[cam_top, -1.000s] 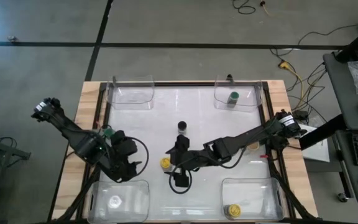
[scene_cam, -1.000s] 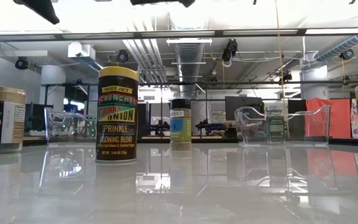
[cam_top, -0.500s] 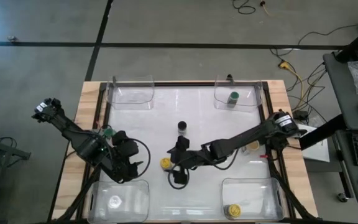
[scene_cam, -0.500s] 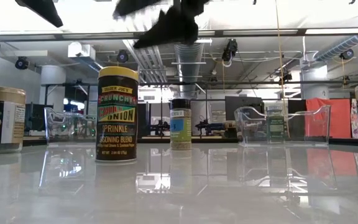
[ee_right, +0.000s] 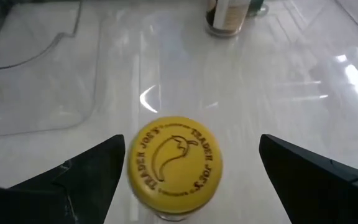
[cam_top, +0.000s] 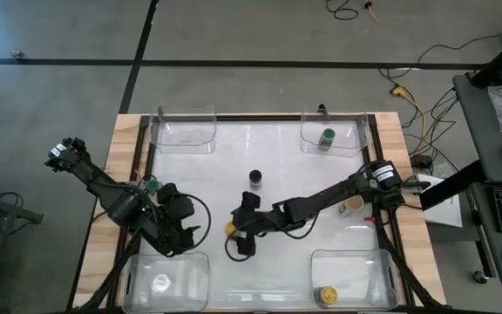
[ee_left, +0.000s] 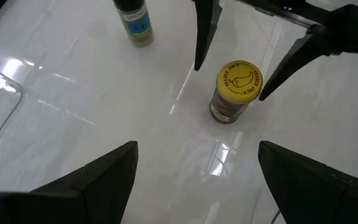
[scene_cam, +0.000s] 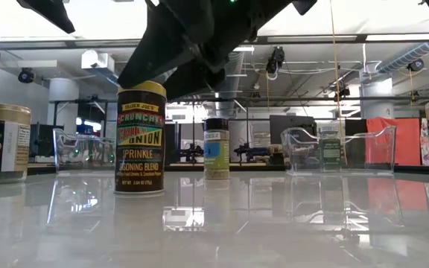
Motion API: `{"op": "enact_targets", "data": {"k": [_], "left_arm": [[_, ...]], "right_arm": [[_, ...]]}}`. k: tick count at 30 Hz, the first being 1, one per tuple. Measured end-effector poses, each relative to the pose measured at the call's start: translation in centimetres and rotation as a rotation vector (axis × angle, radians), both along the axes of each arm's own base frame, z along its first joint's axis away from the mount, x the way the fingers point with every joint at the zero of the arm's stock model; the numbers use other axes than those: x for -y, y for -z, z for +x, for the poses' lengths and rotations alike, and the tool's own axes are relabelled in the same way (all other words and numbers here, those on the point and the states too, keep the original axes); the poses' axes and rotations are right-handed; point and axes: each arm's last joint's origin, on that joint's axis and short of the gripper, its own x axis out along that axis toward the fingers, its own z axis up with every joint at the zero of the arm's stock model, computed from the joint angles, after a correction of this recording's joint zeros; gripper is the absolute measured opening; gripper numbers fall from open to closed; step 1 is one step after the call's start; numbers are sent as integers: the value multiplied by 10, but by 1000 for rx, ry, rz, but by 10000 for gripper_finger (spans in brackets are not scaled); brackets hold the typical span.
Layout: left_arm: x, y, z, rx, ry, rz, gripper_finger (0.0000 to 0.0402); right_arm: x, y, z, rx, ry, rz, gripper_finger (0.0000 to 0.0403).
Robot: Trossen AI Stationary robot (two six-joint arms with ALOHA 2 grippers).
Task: Sort spices by type
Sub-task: Put the yellow seasoning bottle into the bottom right transparent bin
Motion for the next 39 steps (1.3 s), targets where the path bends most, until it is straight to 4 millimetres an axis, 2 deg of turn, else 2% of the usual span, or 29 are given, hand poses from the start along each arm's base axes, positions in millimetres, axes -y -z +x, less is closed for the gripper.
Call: {"op": "enact_targets", "data": {"k": [11, 21, 34, 39], "left_arm": [[-5, 0, 3, -6, -7, 14, 316], [-9, 0, 6, -7, -25, 16, 316], [-12, 1, 7, -14, -31, 25, 316], [-12, 1, 7, -14, -32, 25, 316]], "right_arm": [[2, 16, 4, -38, 13, 43, 364], [2, 16, 4, -35, 0, 36, 358], [2, 16, 4, -36, 9, 55, 230], [2, 13, 4, -35, 7, 55, 219]]}}
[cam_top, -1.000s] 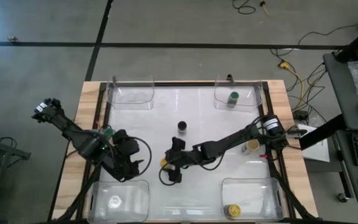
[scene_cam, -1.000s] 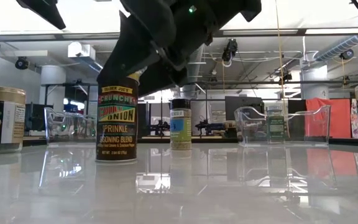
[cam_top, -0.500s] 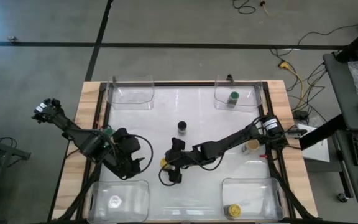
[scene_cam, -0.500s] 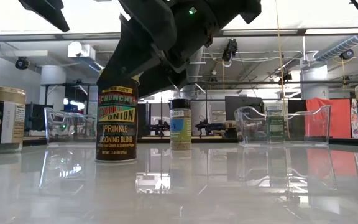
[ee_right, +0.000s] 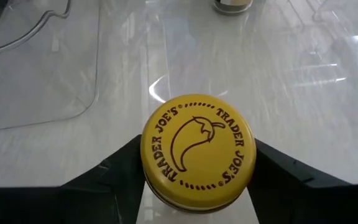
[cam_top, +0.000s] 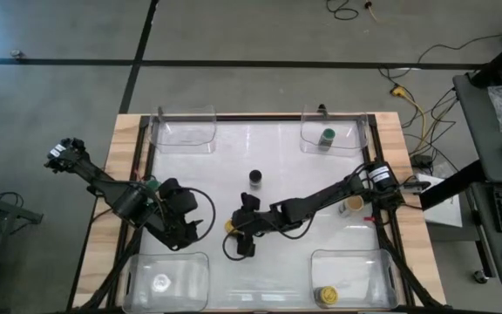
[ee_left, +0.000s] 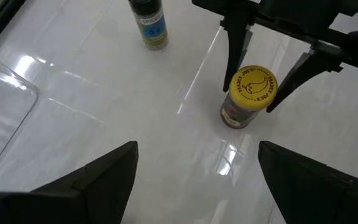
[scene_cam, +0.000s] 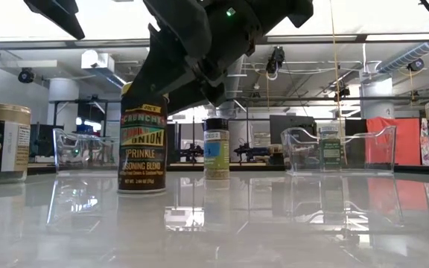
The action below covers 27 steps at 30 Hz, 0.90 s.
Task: Sort spices by type
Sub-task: Put the yellow seasoning bottle into the bottom right transparent bin
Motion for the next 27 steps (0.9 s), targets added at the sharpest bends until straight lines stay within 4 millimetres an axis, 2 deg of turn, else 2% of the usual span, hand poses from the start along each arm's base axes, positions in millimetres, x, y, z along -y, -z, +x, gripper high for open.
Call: {"op": "enact_targets", "data": {"k": [4, 10, 17, 23, 27], "left_arm": [[0, 0, 0, 4, -9, -7, 316], [0, -2, 0, 22, -50, -41, 316], [0, -2, 1, 65, -142, -83, 316], [-1, -7, 9, 201, -252, -132, 316], [3, -22, 22, 360, -254, -205, 316]], "right_arm": [[0, -17, 0, 29, -6, 0, 232], [-6, -68, -17, 55, -61, -40, 219], [-20, -131, -69, 60, -162, -76, 219], [-39, -165, -113, 75, -226, -77, 223], [-53, -176, -140, 53, -250, -76, 221]]}}
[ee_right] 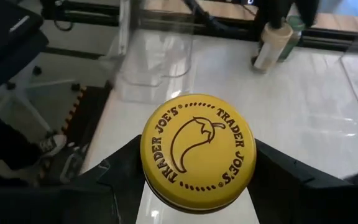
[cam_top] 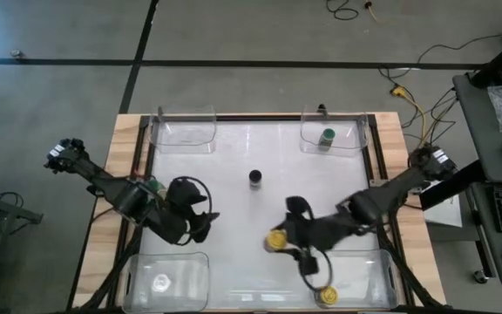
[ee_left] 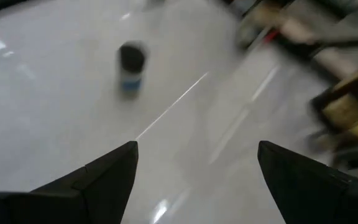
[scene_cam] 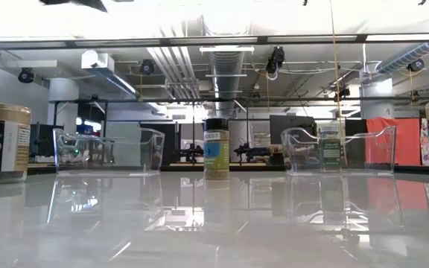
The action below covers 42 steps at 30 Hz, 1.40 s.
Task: Sort spices by type
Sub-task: Put the yellow seasoning bottle into the bottom right transparent bin
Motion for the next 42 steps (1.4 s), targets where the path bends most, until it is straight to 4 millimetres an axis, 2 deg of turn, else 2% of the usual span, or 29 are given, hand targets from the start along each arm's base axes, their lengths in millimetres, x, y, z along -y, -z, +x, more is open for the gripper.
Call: {"op": "enact_targets", "data": {"k": [6, 14, 17, 23, 29, 36, 42], "left_arm": [[3, -30, 9, 181, 10, 24, 316], [4, -52, 8, 246, 10, -3, 316], [8, -52, 8, 267, 25, -11, 316], [18, -40, 18, 249, -1, -50, 316], [25, -26, 33, 214, -20, 18, 316], [20, -17, 45, 209, -93, 78, 316], [17, -15, 46, 176, -75, 111, 316]], "right_arm": [[-22, -8, -37, -26, 9, 2, 222], [-53, -12, -83, -40, 61, 73, 223], [-65, -10, -99, -72, 57, 112, 223], [-84, 3, -133, -162, 122, 140, 223], [-81, 15, -159, -191, 225, 59, 223], [-90, 46, -182, -234, 310, 123, 223], [-104, 80, -201, -185, 299, 80, 223]]}}
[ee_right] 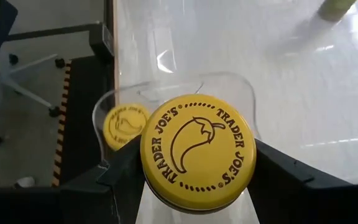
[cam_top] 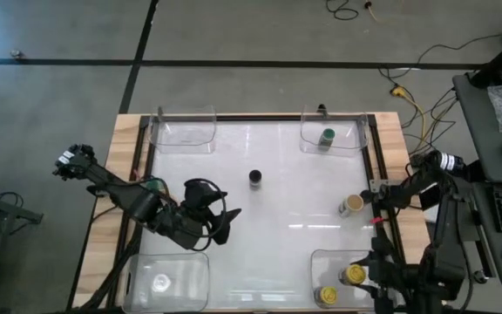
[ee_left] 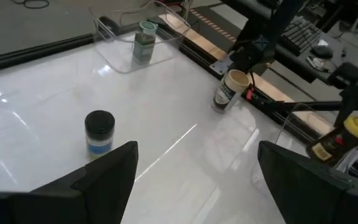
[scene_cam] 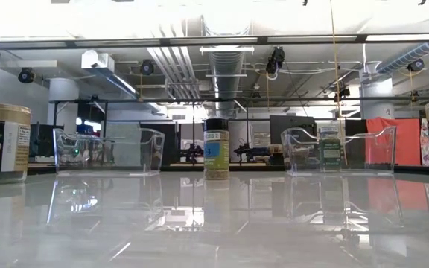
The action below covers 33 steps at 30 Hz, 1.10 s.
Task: Sort spices by type
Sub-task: Put the yellow seasoning bottle into the bottom right transparent bin
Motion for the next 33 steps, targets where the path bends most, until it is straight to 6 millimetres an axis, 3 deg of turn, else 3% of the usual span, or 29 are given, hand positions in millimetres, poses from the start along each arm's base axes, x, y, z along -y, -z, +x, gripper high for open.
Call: {"op": "enact_targets", "data": {"k": [9, 33], "left_arm": [[0, -1, 0, 7, 0, 3, 316], [1, -1, 1, 2, 13, 10, 316]], "right_arm": [[-29, 43, 0, -38, -40, -79, 224], [-48, 78, 5, -44, 24, -66, 224]]}}
